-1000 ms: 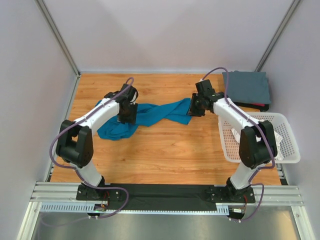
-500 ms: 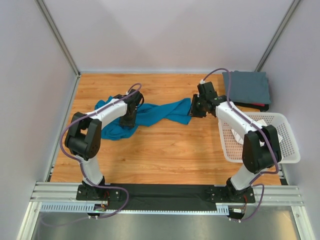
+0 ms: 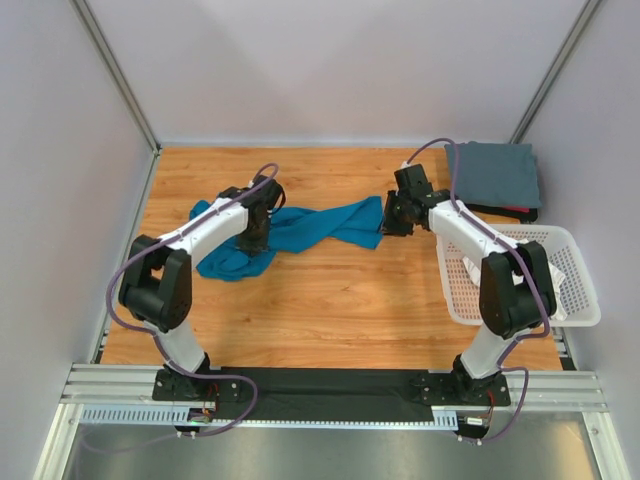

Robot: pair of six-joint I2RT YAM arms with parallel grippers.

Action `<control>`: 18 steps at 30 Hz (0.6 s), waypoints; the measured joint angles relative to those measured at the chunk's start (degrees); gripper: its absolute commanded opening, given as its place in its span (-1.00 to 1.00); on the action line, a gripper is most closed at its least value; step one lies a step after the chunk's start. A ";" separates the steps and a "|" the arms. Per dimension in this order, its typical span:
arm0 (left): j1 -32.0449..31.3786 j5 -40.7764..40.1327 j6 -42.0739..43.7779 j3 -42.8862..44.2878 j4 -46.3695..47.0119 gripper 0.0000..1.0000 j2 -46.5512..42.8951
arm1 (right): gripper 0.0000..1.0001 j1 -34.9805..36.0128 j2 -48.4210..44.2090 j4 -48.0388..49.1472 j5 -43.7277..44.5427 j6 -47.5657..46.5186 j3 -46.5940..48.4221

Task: Fold and stack the t-shirts
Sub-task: Flatten the tshirt out

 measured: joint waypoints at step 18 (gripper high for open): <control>-2.27 21.40 5.18 -7.23 -13.57 -1.00 -31.08 | 0.44 -2.25 -1.22 12.96 -1.51 14.19 -6.10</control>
